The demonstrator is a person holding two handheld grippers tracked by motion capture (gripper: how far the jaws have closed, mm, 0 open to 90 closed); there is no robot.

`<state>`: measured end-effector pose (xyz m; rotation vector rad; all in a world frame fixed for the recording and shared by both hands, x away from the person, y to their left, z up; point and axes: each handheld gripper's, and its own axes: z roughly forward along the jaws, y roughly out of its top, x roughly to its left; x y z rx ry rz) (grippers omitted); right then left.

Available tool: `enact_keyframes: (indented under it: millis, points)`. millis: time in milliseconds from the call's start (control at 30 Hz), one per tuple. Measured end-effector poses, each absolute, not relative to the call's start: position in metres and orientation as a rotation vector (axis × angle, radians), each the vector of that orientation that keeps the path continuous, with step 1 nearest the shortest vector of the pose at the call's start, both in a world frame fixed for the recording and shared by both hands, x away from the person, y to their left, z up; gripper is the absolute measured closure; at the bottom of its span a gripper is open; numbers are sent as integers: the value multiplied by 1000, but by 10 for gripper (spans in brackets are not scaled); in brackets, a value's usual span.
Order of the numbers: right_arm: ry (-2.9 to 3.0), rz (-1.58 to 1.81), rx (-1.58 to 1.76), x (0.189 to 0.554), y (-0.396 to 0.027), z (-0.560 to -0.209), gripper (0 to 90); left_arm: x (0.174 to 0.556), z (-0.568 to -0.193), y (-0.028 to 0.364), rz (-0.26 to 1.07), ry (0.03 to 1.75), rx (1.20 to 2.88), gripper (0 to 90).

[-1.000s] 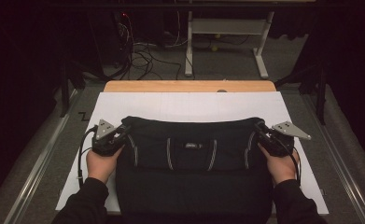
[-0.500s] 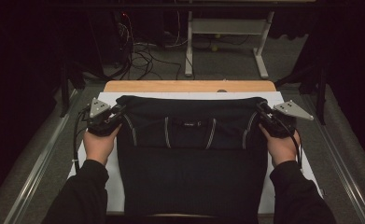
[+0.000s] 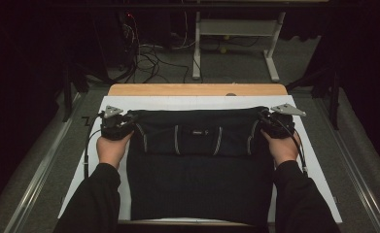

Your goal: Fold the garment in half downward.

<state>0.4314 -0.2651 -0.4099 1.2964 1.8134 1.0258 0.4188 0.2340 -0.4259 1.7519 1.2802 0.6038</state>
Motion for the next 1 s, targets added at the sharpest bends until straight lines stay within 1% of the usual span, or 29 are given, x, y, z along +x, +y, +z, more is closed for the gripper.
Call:
enact_keyframes:
  millis: [33, 67, 100, 133, 167, 267, 400, 500, 633, 667, 833, 867, 1000]
  points:
    - [1813, 1026, 1296, 431, -265, -410, 641, 419, -427, 235, 584, 1290, 1750, 567]
    - [1812, 1034, 1342, 434, -267, -413, 514, 419, -428, 238, 565, 1305, 1738, 481]
    - [1812, 1034, 1342, 434, -267, -413, 514, 419, -428, 238, 565, 1305, 1738, 471]
    - [1803, 1042, 1353, 433, -269, -414, 466, 417, -429, 240, 566, 1308, 1735, 451]
    - [1794, 1046, 1354, 432, -270, -415, 454, 416, -430, 241, 562, 1311, 1731, 439]
    - [1791, 1062, 1360, 427, -274, -416, 437, 414, -432, 242, 544, 1318, 1724, 401]
    - [1808, 1090, 1376, 420, -278, -419, 415, 409, -435, 239, 523, 1301, 1741, 400]
    - [1823, 1097, 1372, 416, -277, -422, 415, 405, -439, 236, 497, 1289, 1753, 400]
    - [1860, 1081, 1361, 410, -273, -430, 415, 402, -445, 230, 428, 1274, 1763, 399]
    - [1882, 1077, 1353, 406, -270, -434, 415, 399, -447, 225, 431, 1256, 1787, 376]
    - [1922, 1110, 1356, 397, -265, -445, 415, 395, -452, 221, 380, 1287, 1781, 376]
    - [1936, 1126, 1364, 395, -264, -447, 415, 393, -457, 219, 351, 1288, 1793, 376]
    - [1990, 1150, 1365, 388, -259, -457, 415, 391, -464, 214, 316, 1272, 1839, 376]
